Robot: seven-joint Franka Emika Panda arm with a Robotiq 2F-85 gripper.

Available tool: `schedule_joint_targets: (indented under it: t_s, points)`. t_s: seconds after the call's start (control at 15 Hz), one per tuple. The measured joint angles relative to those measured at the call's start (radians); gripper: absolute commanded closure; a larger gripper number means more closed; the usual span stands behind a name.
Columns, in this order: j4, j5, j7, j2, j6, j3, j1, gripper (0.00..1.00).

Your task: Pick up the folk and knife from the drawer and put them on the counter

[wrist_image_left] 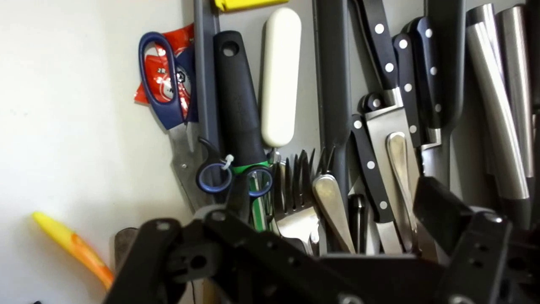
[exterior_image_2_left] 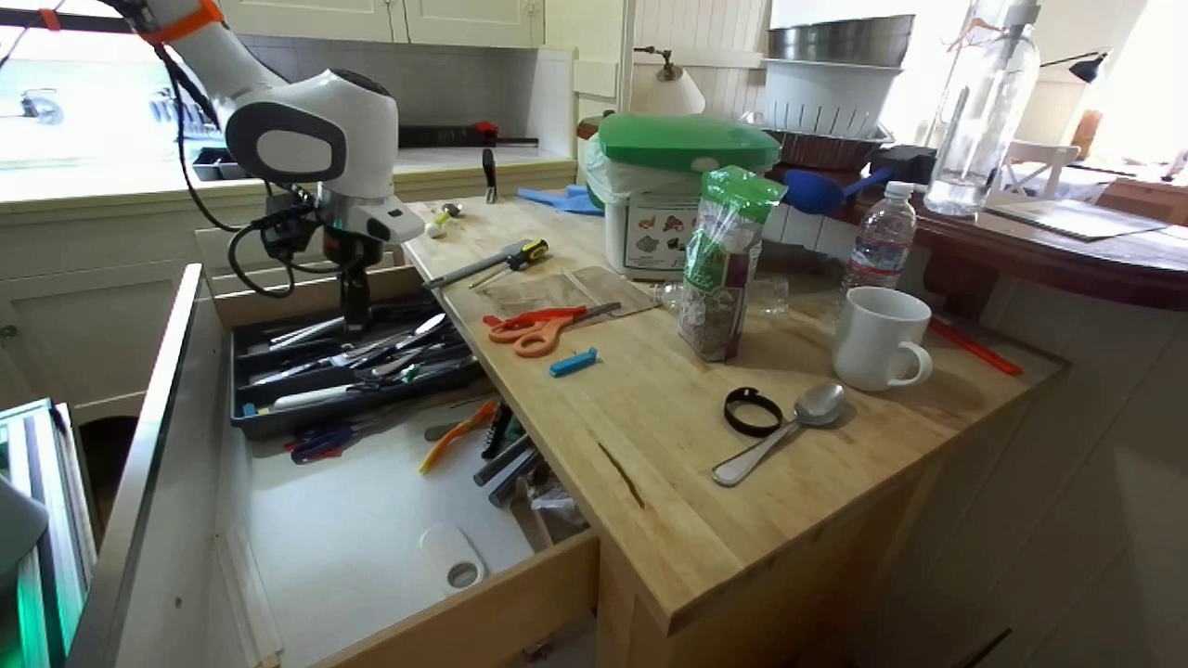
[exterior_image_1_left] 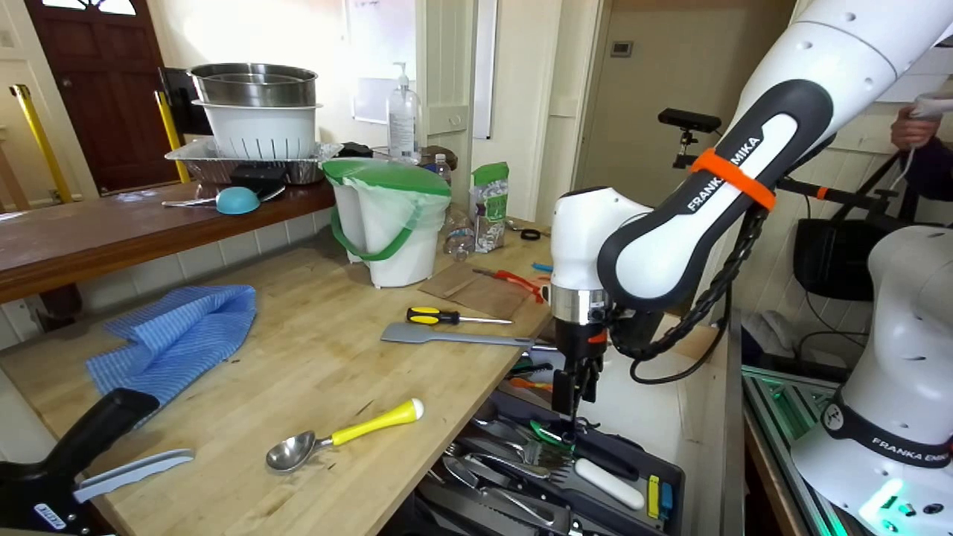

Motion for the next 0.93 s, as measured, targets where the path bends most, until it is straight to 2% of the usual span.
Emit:
schedule_joint_targets:
  t_s: [0.2, 0.33, 0.73, 0.93]
  points:
    - [0.007, -0.007, 0.003, 0.006, 0.001, -0.001, -0.002, 0.0]
    - [0.004, -0.053, 0.027, 0.007, 0.002, 0.0, 0.0, 0.0]
    - [-0.04, -0.269, 0.247, 0.035, 0.091, 0.0, 0.028, 0.0]
    - [-0.04, -0.34, 0.36, 0.086, 0.147, -0.006, 0.046, 0.0]
